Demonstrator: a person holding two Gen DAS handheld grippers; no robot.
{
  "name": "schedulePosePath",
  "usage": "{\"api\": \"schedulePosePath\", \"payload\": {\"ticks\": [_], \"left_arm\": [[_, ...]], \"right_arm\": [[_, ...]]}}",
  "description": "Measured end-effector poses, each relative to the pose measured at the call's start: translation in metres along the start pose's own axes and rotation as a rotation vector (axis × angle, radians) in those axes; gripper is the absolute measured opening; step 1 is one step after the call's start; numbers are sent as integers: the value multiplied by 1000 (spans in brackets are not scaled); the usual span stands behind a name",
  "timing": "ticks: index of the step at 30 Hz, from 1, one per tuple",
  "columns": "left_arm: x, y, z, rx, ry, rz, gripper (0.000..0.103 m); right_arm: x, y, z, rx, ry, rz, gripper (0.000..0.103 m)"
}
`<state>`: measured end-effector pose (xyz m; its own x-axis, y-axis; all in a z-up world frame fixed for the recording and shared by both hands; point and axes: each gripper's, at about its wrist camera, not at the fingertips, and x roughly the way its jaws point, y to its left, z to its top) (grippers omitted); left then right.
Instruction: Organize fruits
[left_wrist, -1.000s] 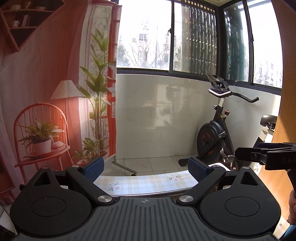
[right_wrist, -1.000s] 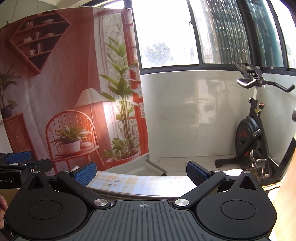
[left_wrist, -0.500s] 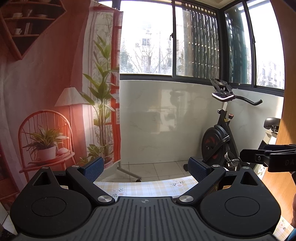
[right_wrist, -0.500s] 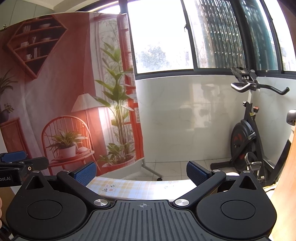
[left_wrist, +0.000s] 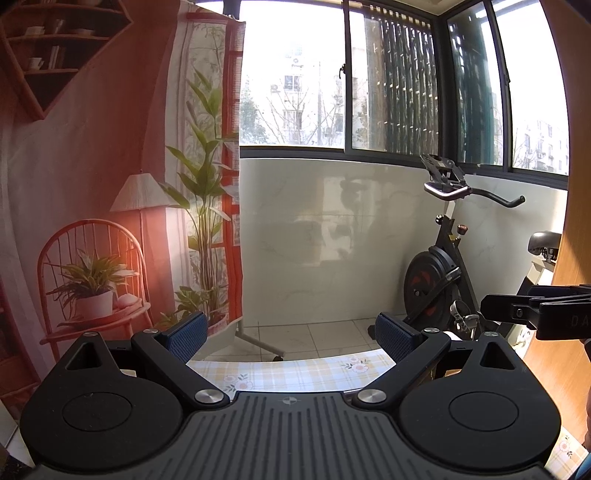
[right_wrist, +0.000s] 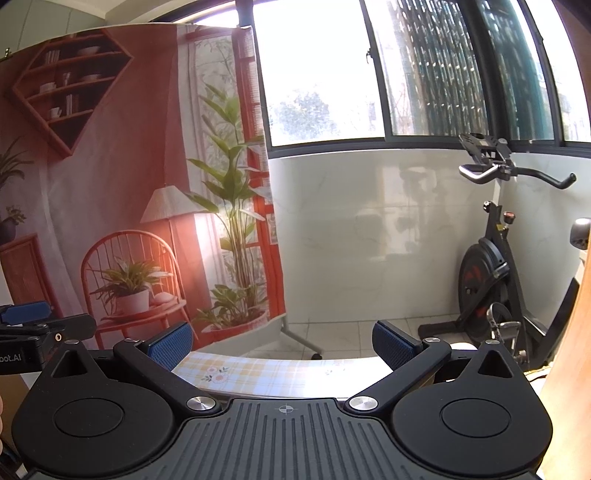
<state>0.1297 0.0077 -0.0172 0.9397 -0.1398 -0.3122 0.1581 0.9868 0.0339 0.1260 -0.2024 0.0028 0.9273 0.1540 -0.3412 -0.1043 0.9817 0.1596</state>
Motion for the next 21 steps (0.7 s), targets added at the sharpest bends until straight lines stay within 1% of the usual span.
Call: {"api": "schedulePosePath", "payload": {"ticks": [21], "left_arm": [[2, 2, 3, 4, 3, 1, 98]], "right_arm": [[0, -1, 0, 1, -2, -1, 103]]}}
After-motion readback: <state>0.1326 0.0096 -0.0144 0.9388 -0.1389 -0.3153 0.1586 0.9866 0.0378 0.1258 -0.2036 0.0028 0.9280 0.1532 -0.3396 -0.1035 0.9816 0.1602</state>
